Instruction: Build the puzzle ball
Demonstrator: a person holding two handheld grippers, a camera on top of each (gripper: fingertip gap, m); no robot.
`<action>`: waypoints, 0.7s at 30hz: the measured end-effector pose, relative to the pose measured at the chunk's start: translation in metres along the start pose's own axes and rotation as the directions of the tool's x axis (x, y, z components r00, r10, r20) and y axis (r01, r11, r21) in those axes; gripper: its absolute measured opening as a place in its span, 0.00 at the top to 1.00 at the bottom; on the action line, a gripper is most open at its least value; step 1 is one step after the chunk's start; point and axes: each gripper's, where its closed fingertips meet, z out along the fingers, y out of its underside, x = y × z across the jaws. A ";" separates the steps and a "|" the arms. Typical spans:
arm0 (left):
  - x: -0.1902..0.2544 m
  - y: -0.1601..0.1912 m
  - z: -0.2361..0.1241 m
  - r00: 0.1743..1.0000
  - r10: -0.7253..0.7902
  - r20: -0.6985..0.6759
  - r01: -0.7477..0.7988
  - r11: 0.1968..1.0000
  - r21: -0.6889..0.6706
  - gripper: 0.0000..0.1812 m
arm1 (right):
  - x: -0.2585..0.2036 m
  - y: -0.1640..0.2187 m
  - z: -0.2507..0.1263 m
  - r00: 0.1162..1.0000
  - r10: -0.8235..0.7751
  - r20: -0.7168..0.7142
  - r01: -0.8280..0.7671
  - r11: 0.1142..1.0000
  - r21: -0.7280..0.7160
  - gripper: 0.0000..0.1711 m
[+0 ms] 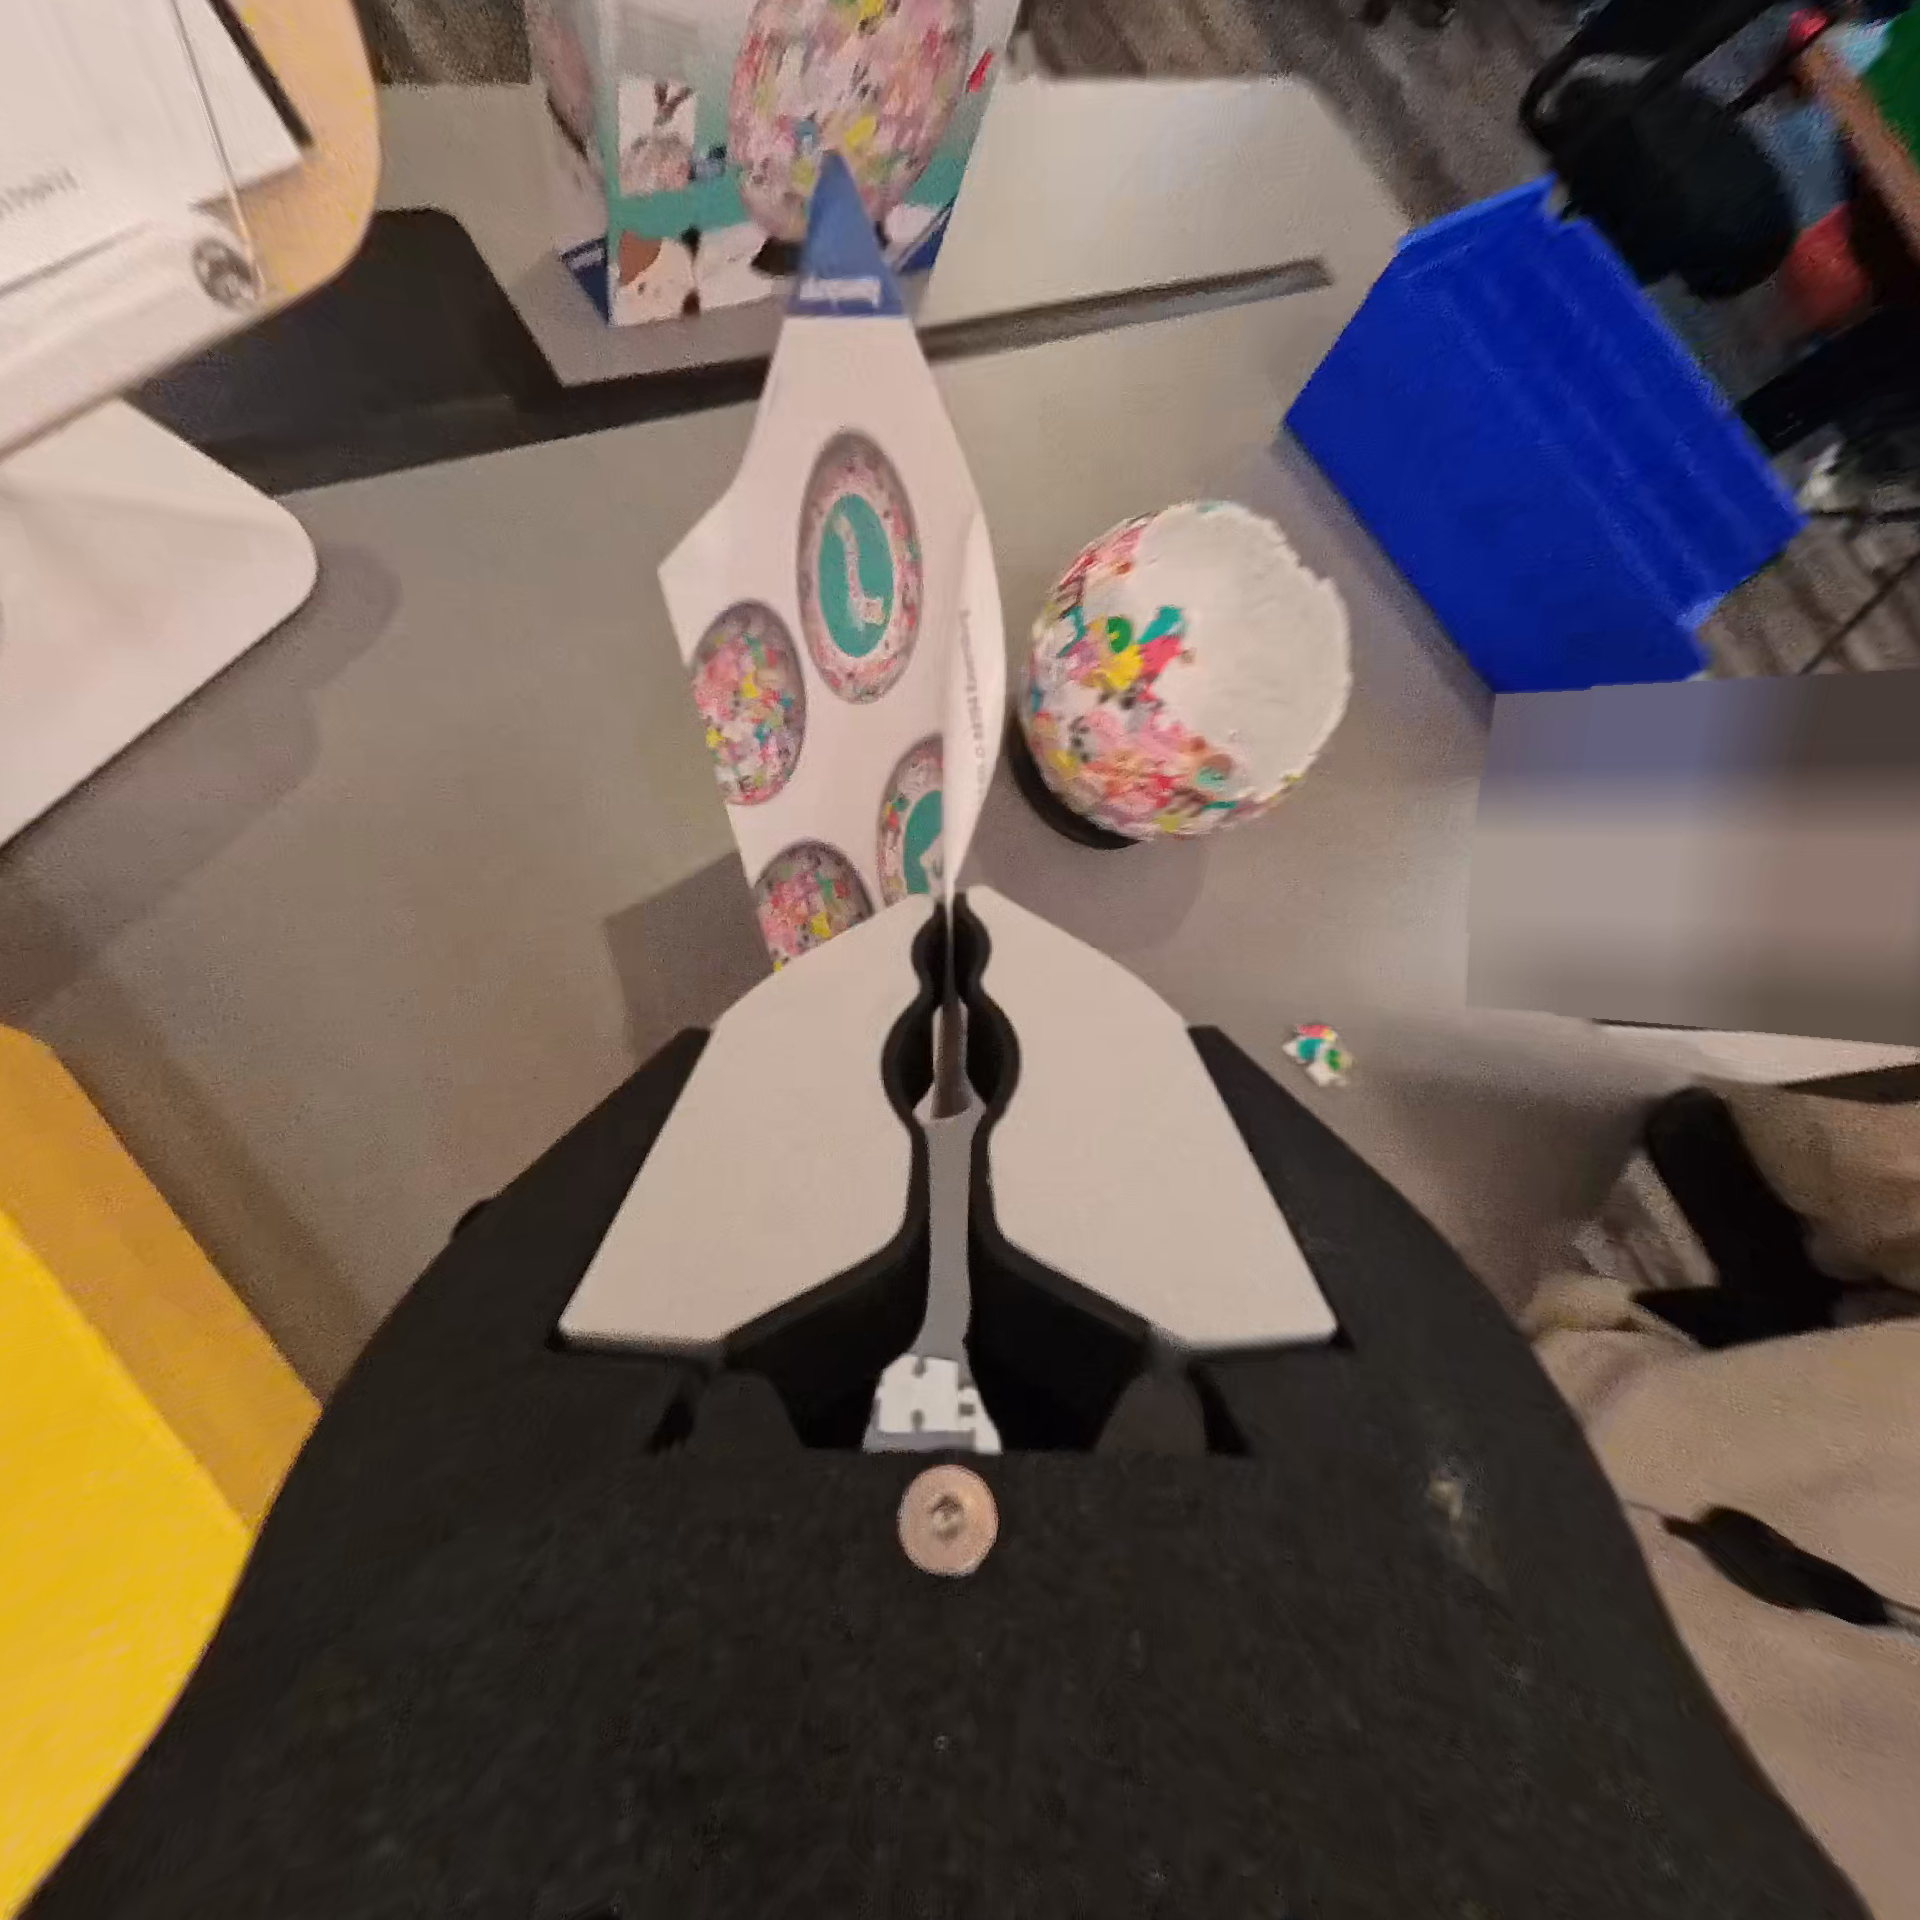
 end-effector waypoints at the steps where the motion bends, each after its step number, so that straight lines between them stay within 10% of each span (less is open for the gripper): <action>1: 0.014 -0.007 -0.017 0.999 -0.009 -0.047 0.011 0.999 0.030 1.00 | 0.004 -0.011 0.010 0.998 -0.056 -0.015 0.056 0.998 0.009 0.80; 8: 0.095 -0.035 -0.109 0.938 -0.025 -0.345 0.080 0.986 0.145 1.00 | 0.024 -0.053 0.067 0.894 -0.365 -0.258 0.371 0.928 -0.026 0.66; 13: 0.123 -0.040 -0.135 0.871 -0.049 -0.488 0.139 0.979 0.150 1.00 | 0.012 -0.068 0.081 0.743 -0.516 -0.427 0.557 0.830 -0.034 0.75; 16: 0.118 -0.032 -0.131 0.865 -0.081 -0.495 0.163 0.979 0.126 1.00 | 0.016 -0.091 0.065 0.675 -0.501 -0.541 0.583 0.812 -0.026 1.00; 21: 0.085 -0.014 -0.120 0.869 -0.160 -0.468 0.228 0.969 0.093 1.00 | 0.023 -0.103 0.008 0.687 -0.459 -0.563 0.569 0.822 0.024 1.00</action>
